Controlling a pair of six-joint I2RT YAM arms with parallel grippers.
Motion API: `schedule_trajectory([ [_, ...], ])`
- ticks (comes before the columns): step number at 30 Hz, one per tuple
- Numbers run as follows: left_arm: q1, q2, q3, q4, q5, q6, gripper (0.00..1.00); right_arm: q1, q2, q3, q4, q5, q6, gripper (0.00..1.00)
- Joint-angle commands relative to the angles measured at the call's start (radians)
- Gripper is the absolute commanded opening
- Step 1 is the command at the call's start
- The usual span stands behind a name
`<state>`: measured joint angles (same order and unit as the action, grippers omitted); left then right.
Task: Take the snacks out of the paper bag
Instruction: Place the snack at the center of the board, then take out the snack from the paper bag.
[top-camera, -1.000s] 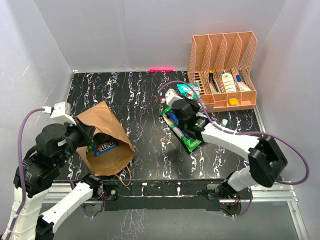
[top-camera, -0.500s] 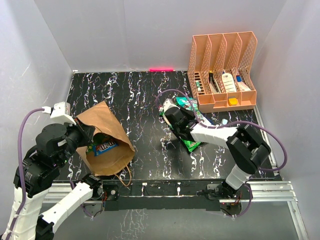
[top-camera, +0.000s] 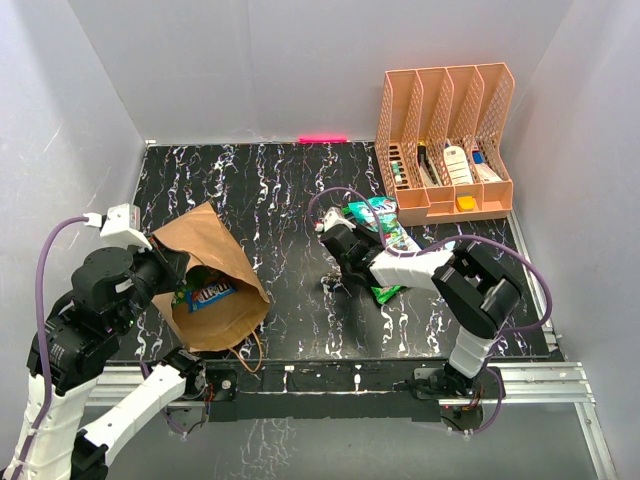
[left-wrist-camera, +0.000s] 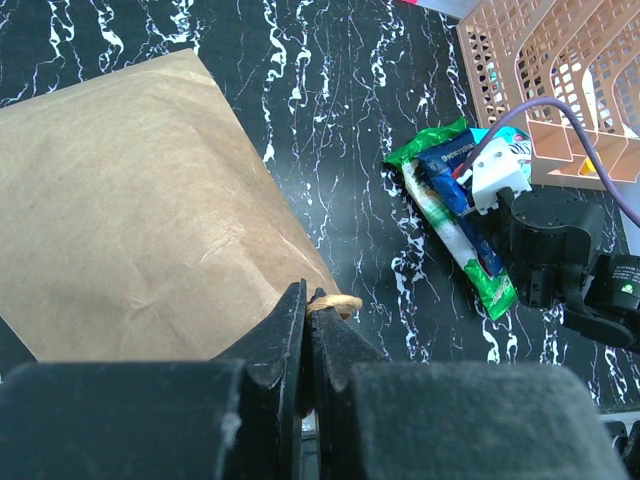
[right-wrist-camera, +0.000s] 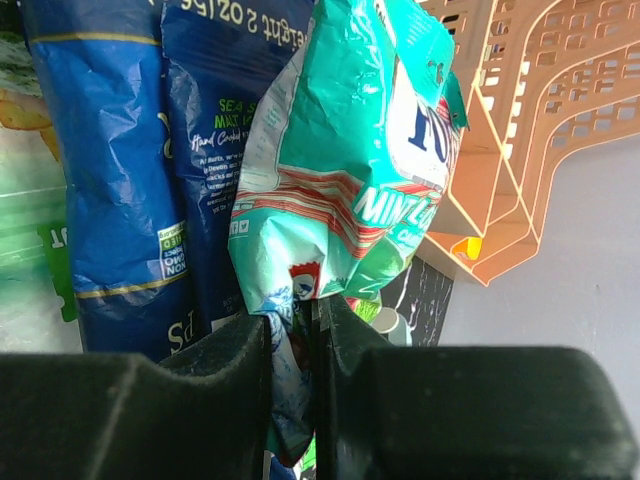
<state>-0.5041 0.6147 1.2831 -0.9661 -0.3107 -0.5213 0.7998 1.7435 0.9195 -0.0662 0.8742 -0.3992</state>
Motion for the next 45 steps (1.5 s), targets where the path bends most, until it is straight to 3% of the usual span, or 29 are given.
schedule_trajectory([
  [1, -0.004, -0.006, 0.019, 0.007, -0.018, 0.012, 0.00, 0.024, 0.010, -0.031, -0.067, -0.089, 0.126, 0.24],
  [6, -0.004, -0.004, 0.011, 0.017, -0.011, 0.012, 0.00, 0.043, -0.095, 0.018, -0.203, -0.111, 0.184, 0.44],
  [11, -0.004, -0.007, 0.006, 0.022, -0.013, 0.015, 0.00, 0.052, -0.277, 0.103, -0.388, -0.315, 0.358, 0.60],
  [13, -0.004, -0.009, 0.000, 0.024, -0.015, 0.018, 0.00, 0.052, -0.350, 0.114, -0.419, -0.391, 0.426, 0.73],
  [15, -0.004, -0.012, -0.010, 0.028, -0.016, 0.017, 0.00, 0.051, -0.424, 0.085, -0.392, -0.448, 0.467, 0.96],
  [16, -0.003, -0.012, -0.015, 0.033, -0.012, 0.017, 0.00, 0.052, -0.456, 0.062, -0.368, -0.477, 0.489, 0.98],
  [22, -0.003, -0.009, -0.023, 0.041, -0.006, 0.015, 0.00, 0.052, -0.586, -0.079, -0.296, -0.699, 0.638, 0.98],
  [27, -0.003, -0.015, -0.030, 0.039, -0.011, 0.015, 0.00, 0.056, -0.682, -0.285, 0.010, -0.956, 0.705, 0.98],
  [31, -0.004, -0.006, -0.022, 0.033, -0.014, 0.018, 0.00, 0.160, -0.634, -0.293, 0.125, -0.924, 0.685, 0.98],
  [35, -0.004, -0.004, -0.026, 0.034, -0.015, 0.020, 0.00, 0.373, -0.488, -0.191, 0.196, -0.799, 0.564, 0.98],
  [39, -0.004, -0.001, -0.023, 0.028, -0.010, 0.015, 0.00, 0.570, -0.305, -0.088, 0.347, -0.747, 0.337, 0.98],
  [45, -0.004, 0.003, -0.009, 0.014, 0.009, 0.006, 0.00, 0.683, -0.048, 0.048, 0.598, -0.759, -0.110, 0.95],
])
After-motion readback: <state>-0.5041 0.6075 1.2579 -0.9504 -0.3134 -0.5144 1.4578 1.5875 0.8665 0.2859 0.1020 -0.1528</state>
